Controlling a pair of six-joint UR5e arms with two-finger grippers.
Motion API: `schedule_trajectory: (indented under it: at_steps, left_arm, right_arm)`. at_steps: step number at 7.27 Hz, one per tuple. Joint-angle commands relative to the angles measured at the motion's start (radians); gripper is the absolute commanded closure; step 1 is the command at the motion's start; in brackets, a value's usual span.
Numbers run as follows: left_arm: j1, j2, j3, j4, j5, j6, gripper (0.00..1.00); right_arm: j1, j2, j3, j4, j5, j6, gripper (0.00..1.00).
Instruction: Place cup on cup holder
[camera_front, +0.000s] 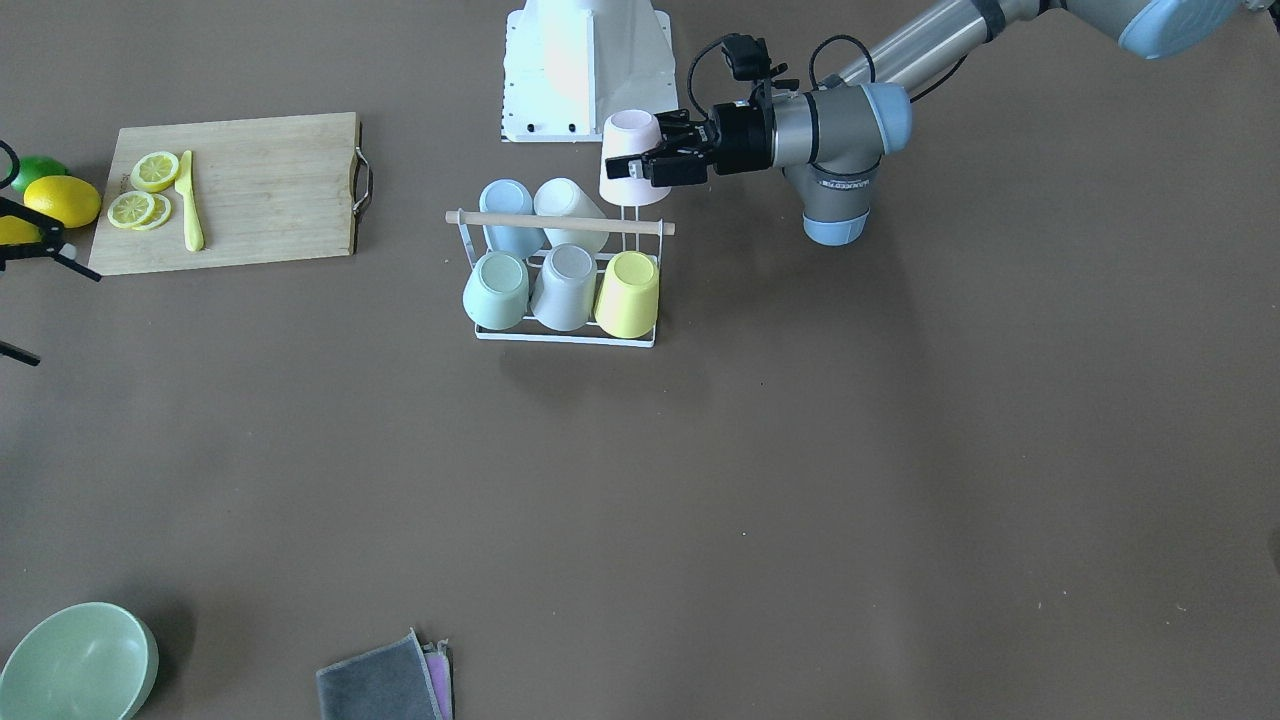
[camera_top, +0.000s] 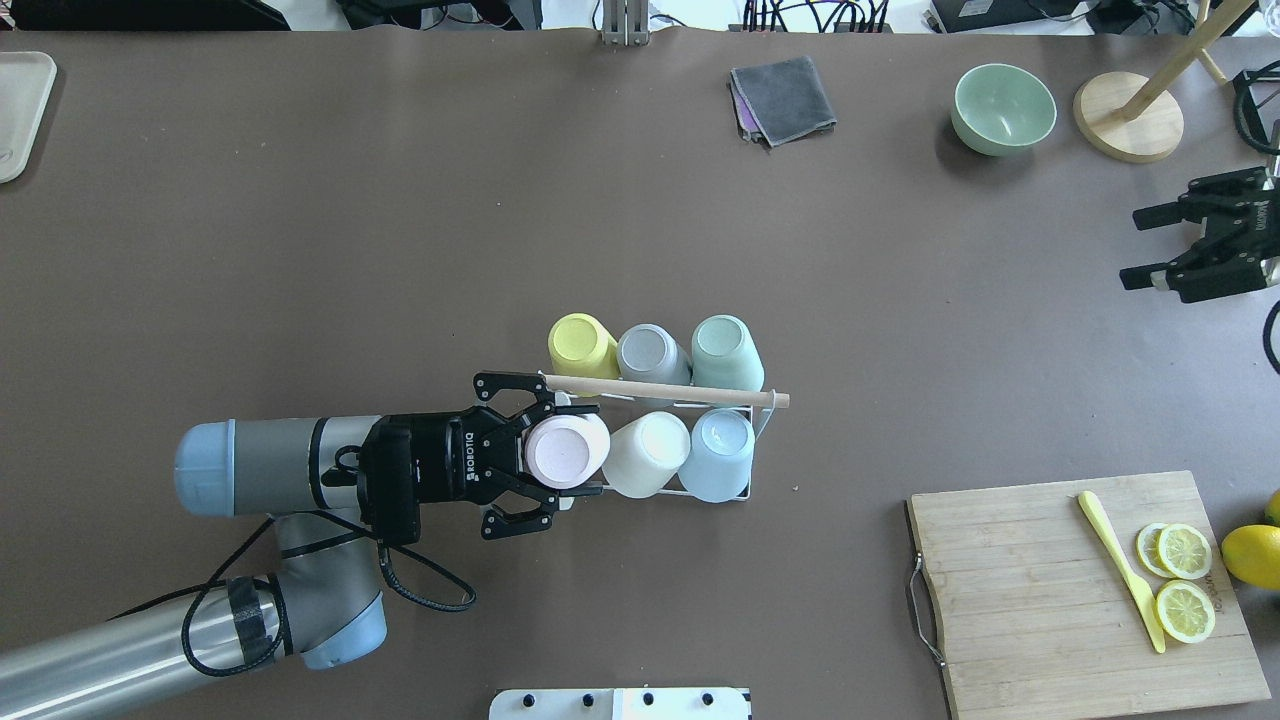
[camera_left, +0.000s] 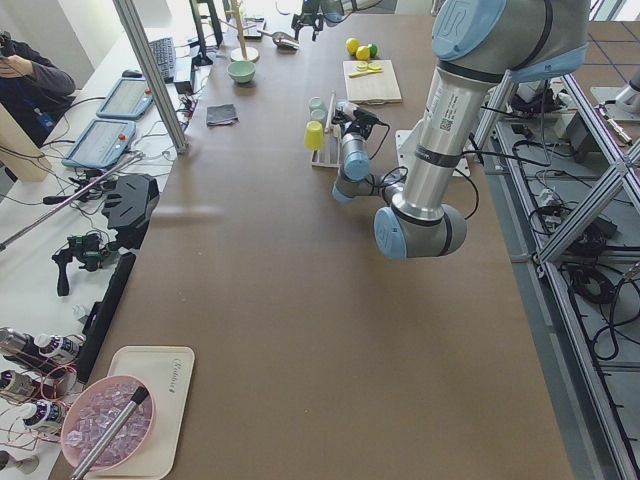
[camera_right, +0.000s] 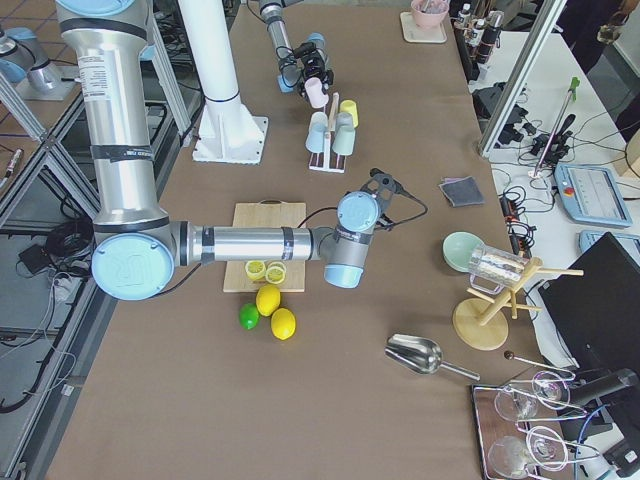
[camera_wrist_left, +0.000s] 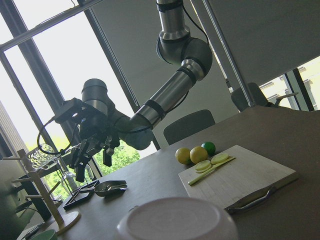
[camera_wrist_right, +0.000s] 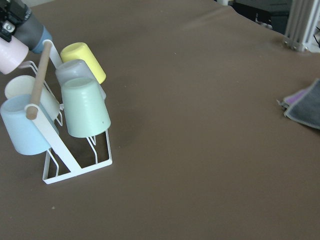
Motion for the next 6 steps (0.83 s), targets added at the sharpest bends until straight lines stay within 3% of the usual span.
schedule_trajectory:
  at_steps: [1,4,6]
  left_arm:
    - [0.004,-0.004,0.020,-0.001,0.003,0.000,0.50]
    - [0.006,-0.006,0.037,0.001,0.005,-0.002,0.50]
    - [0.004,-0.009,0.047,0.002,0.006,-0.008,0.50]
  right_arm:
    - [0.123,-0.052,-0.004,-0.256,-0.008,-0.009,0.00]
    - [0.209,-0.128,-0.002,-0.528,-0.148,-0.016,0.00]
    - [0.287,-0.167,0.001,-0.687,-0.164,-0.018,0.00]
